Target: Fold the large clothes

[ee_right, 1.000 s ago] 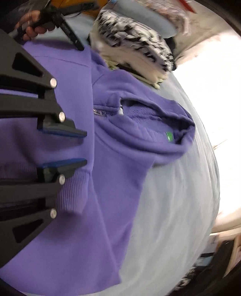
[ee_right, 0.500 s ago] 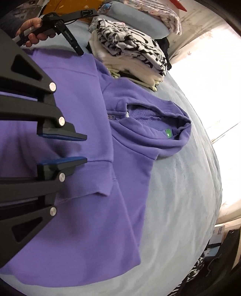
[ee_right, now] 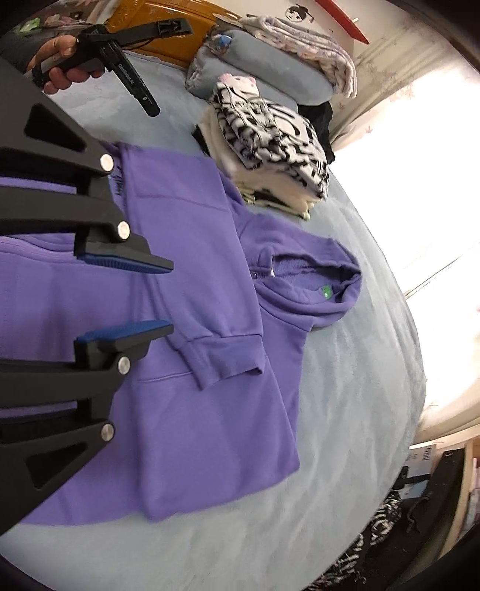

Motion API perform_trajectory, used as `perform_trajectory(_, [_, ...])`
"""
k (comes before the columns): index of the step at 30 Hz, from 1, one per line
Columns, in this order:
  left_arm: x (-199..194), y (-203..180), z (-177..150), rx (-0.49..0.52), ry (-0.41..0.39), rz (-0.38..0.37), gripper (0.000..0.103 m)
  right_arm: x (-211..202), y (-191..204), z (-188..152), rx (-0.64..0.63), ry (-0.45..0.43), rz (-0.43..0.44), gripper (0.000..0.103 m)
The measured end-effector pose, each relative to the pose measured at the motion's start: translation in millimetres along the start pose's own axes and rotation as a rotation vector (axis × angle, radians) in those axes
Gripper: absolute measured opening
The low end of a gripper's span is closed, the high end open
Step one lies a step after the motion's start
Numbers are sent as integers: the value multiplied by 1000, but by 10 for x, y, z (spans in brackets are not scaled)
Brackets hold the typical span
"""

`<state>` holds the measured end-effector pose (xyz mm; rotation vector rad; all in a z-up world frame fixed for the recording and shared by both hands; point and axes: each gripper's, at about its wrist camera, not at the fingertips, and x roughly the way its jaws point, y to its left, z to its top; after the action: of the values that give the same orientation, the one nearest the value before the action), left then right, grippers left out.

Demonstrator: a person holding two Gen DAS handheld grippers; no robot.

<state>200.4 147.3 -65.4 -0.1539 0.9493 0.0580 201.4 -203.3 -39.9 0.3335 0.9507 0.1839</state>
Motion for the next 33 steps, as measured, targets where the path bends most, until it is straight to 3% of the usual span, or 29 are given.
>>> perform_trajectory(6, [-613, -86, -277, 35, -44, 2, 41, -459, 58, -273, -27, -35, -5, 27])
perform_trajectory(14, [-1113, -58, -694, 66, -67, 6, 43, -803, 19, -678, -32, -49, -7, 27])
perform_trajectory(20, [-1250, -25, -998, 68, -52, -8, 43, -918, -43, -937, -40, -22, -17, 28])
perform_trajectory(24, [-1311, -26, -1238, 111, -43, 22, 43, -1021, -95, -1123, -42, -14, -24, 35])
perform_trajectory(33, [-1350, 166, -1722, 105, 15, 46, 50, -1251, -379, -1520, -34, 22, -66, 35])
